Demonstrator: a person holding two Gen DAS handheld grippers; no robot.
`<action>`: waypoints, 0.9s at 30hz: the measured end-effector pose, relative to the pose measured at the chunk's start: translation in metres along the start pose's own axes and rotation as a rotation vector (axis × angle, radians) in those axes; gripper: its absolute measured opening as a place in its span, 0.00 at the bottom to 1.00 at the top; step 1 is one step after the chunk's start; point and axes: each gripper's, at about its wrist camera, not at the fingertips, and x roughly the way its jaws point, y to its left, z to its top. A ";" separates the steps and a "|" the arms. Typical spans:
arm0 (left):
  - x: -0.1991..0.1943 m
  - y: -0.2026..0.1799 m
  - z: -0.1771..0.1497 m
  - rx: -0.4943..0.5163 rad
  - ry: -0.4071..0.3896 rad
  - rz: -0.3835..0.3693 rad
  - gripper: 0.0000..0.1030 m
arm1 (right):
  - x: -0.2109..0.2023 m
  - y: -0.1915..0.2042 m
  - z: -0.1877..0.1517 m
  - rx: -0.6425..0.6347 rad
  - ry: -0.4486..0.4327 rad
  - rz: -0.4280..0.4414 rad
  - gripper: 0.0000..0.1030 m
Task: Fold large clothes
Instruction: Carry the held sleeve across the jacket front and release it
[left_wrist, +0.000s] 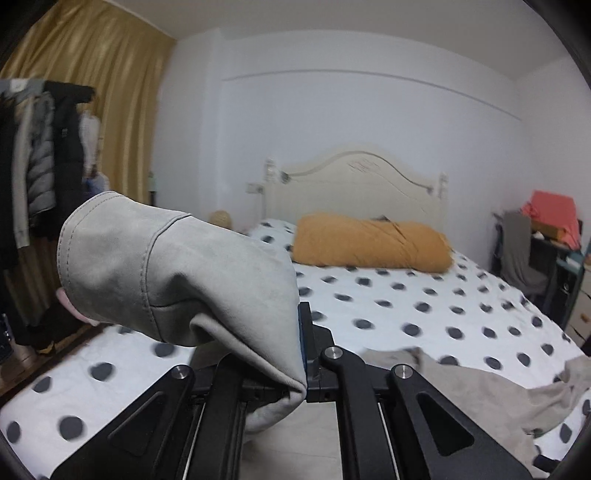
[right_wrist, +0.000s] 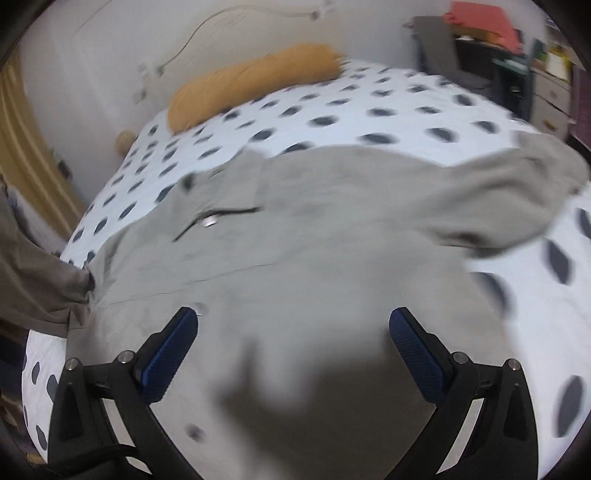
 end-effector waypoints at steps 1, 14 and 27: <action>0.001 -0.031 -0.008 0.022 0.014 -0.013 0.05 | -0.020 -0.026 -0.004 0.024 -0.027 -0.015 1.00; 0.075 -0.344 -0.200 0.313 0.437 -0.086 0.20 | -0.138 -0.205 -0.040 0.132 -0.144 -0.120 1.00; 0.034 -0.318 -0.192 0.448 0.301 -0.077 1.00 | -0.148 -0.226 -0.050 0.173 -0.185 -0.027 1.00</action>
